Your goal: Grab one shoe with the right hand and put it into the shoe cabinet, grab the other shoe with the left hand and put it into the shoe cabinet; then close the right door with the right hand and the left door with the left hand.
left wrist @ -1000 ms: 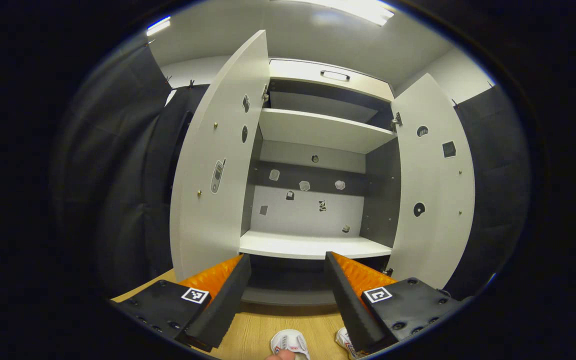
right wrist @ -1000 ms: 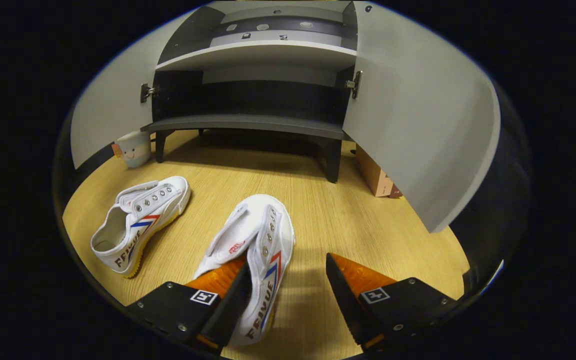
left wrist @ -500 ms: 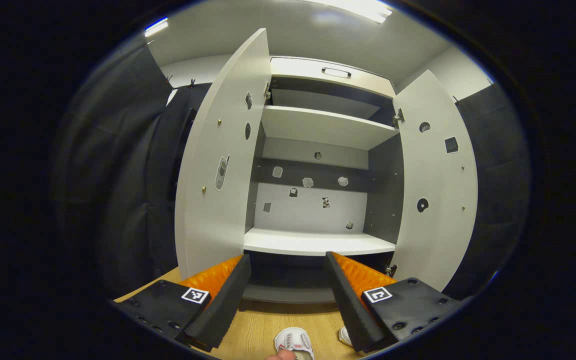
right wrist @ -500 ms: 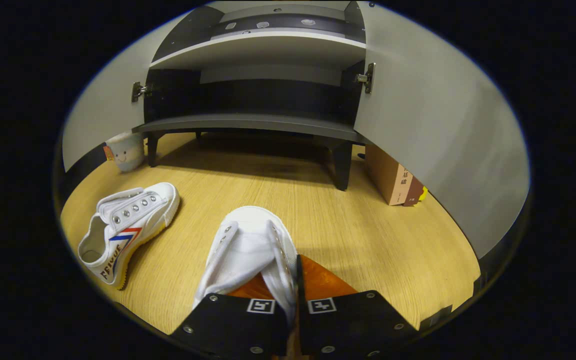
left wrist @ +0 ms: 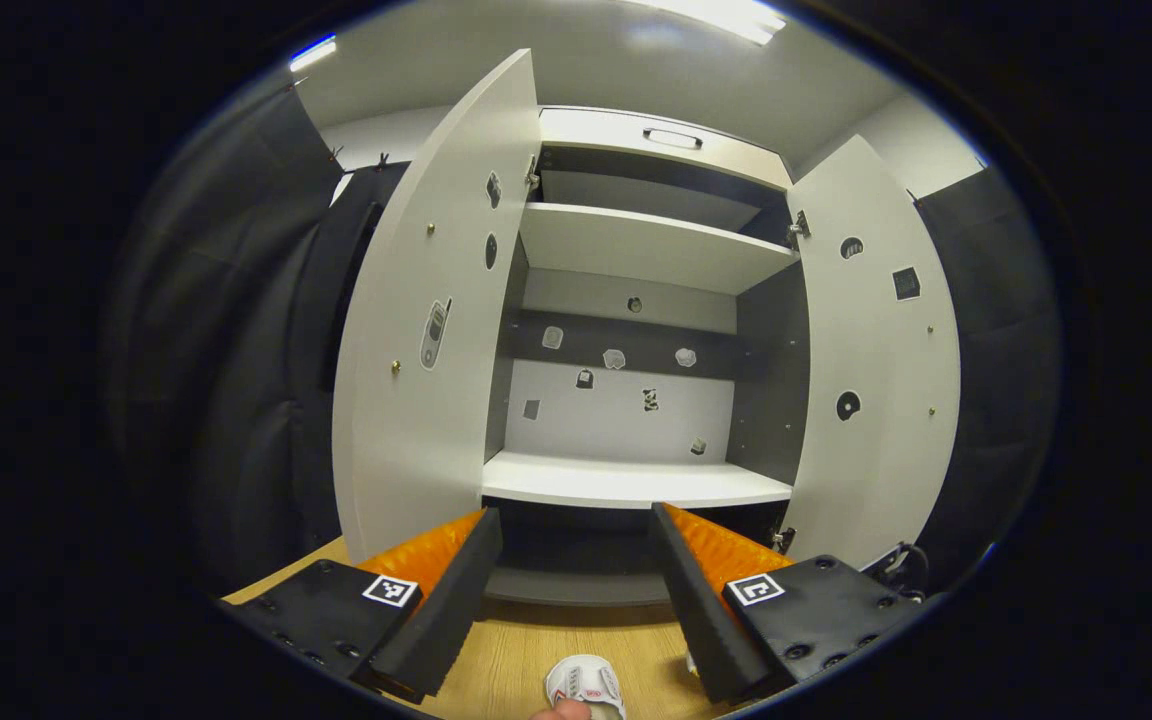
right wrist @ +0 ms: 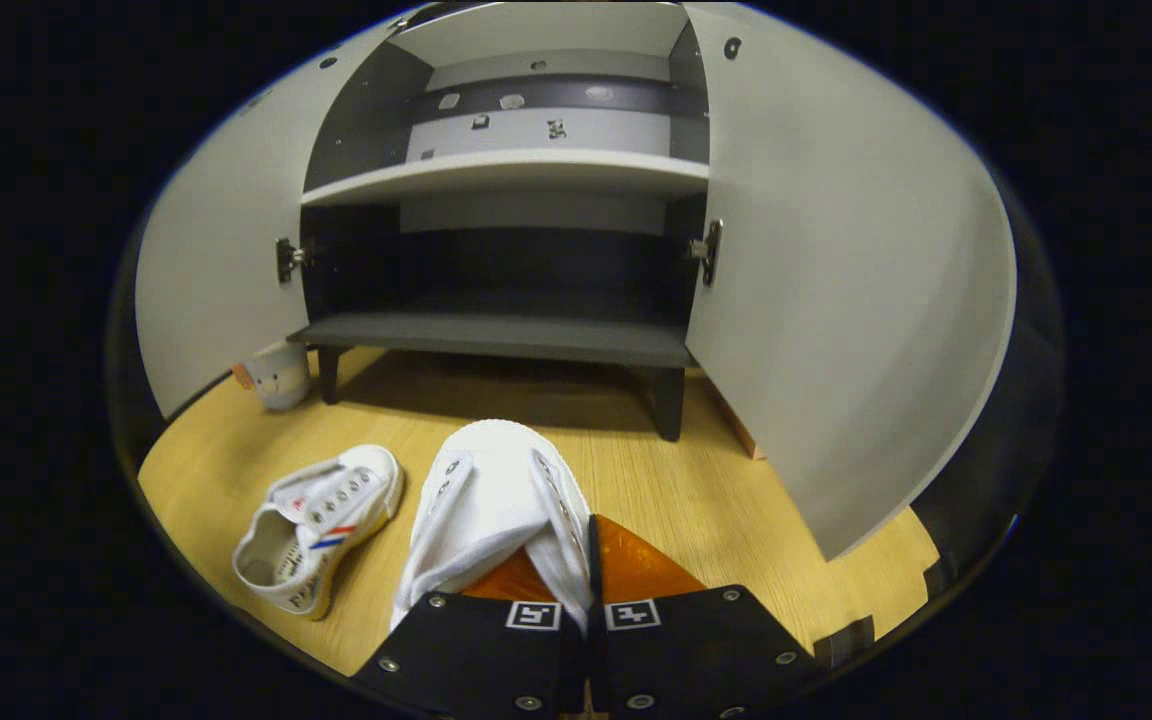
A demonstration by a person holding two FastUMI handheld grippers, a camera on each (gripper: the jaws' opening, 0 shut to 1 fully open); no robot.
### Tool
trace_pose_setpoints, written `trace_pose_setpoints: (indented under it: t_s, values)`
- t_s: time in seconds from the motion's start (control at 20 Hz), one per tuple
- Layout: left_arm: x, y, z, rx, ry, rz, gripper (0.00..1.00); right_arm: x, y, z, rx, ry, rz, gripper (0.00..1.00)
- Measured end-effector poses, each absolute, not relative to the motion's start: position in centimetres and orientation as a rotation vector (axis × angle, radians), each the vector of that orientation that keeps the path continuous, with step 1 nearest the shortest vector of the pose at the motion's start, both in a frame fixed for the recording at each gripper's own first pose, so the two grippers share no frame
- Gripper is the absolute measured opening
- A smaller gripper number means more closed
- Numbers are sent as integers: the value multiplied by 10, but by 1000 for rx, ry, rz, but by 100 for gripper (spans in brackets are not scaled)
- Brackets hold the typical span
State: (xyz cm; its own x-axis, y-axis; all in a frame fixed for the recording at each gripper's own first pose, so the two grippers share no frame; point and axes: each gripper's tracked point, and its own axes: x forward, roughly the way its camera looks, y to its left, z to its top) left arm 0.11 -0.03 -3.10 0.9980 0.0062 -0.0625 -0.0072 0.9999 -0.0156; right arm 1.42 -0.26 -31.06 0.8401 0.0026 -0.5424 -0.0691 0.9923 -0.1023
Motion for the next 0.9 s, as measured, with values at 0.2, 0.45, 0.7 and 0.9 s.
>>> trace_pose_setpoints:
  t_s: [0.2, 0.45, 0.7, 0.9]
  values:
    - [5, -2, -33, -18, 62, 5, 94, 41, 36, -203, -69, 425, 91, 2]
    - [6, -4, -29, -20, 47, -4, 96, 106, 55, -93, -88, 270, 87, 1]
    - [3, -3, -23, -18, 31, -5, 96, 221, 58, -25, -149, 194, 11, 1]
    - [-1, 7, -29, -24, 46, 16, 94, 303, 38, -36, -156, 268, -77, 2]
